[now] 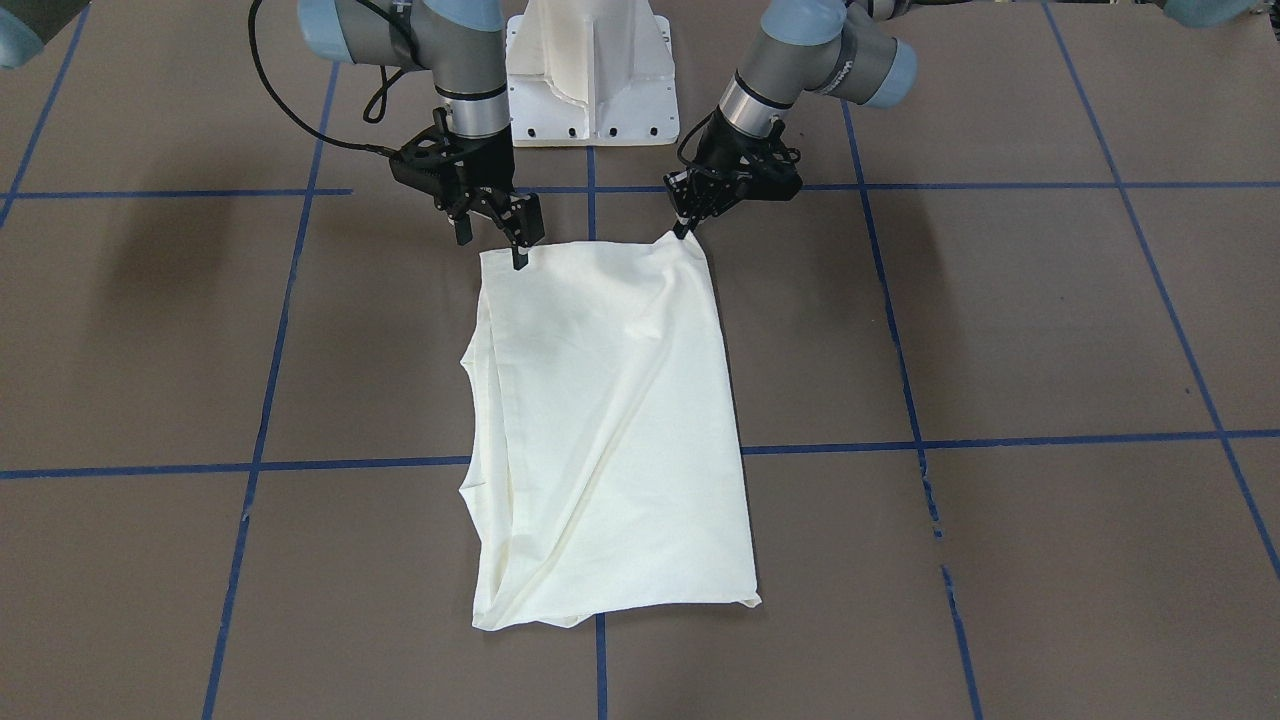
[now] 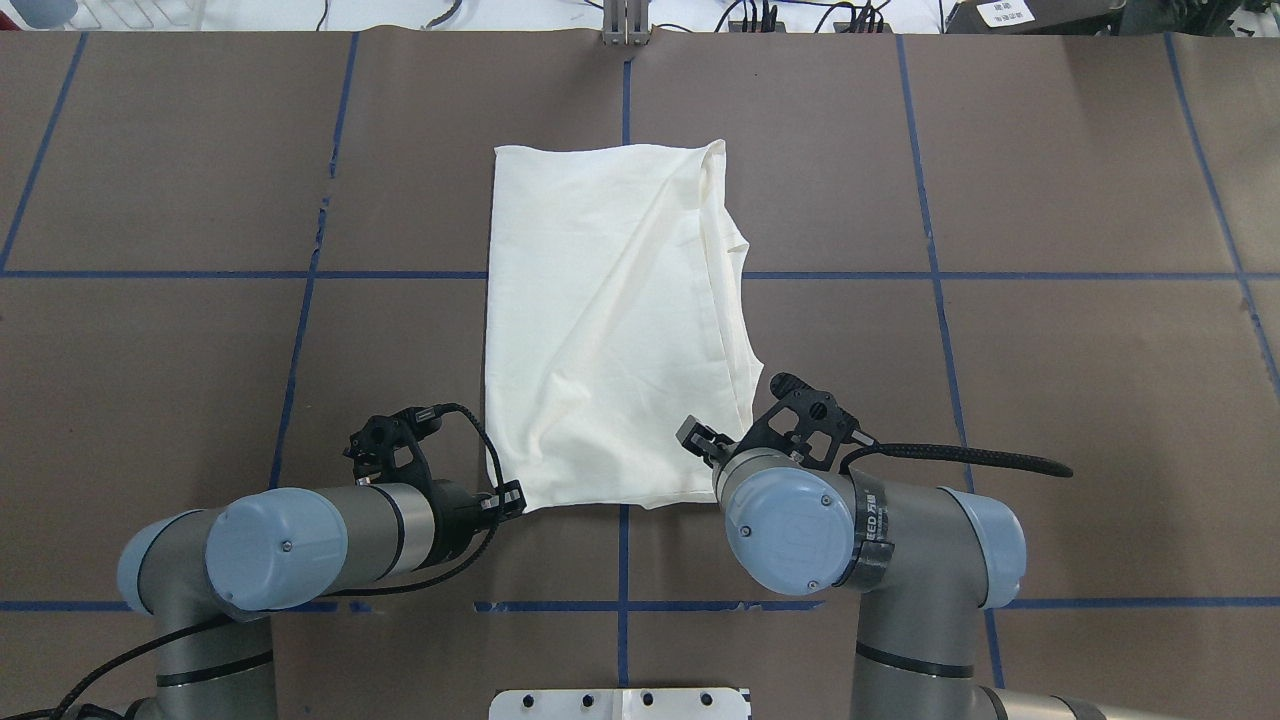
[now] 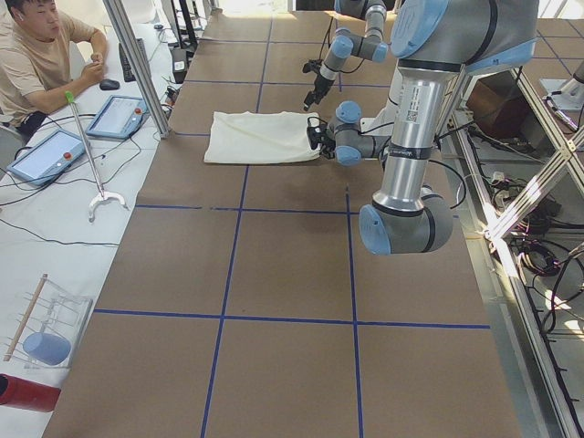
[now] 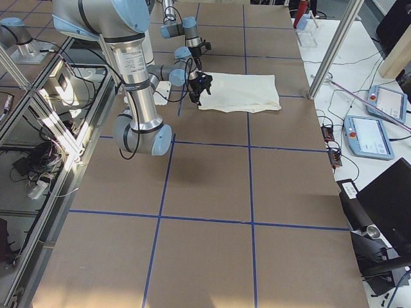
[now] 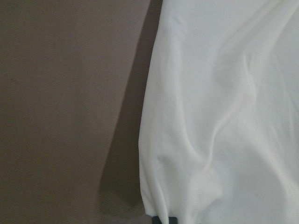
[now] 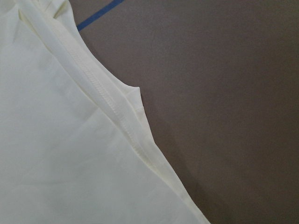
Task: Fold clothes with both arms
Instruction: 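Lower both grippers and grasp the two near corners of the folded shirt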
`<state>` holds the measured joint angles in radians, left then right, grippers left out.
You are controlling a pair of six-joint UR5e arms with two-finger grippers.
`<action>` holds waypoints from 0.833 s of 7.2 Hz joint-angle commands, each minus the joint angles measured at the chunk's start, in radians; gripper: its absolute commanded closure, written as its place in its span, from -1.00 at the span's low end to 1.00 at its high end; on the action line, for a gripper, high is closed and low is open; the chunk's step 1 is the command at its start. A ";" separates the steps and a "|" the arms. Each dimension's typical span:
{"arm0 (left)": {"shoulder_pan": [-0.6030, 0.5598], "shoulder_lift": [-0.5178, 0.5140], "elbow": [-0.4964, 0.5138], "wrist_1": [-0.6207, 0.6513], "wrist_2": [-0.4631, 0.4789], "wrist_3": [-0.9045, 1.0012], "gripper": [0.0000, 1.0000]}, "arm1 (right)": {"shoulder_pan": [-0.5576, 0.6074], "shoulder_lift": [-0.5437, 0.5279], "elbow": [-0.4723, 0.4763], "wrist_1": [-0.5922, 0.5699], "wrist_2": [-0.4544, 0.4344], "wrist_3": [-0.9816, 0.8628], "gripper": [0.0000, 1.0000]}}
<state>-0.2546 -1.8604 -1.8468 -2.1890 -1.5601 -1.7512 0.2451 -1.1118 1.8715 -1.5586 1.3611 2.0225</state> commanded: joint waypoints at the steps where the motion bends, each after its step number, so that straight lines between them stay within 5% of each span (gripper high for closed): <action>1: -0.002 0.001 0.000 0.000 0.002 -0.001 1.00 | -0.001 0.010 -0.032 -0.001 -0.017 -0.002 -0.95; 6: 0.002 0.006 -0.008 0.000 0.002 -0.001 1.00 | 0.000 0.045 -0.116 0.008 -0.103 -0.024 -0.94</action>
<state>-0.2542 -1.8561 -1.8544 -2.1890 -1.5585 -1.7518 0.2453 -1.0859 1.7878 -1.5514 1.2721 2.0005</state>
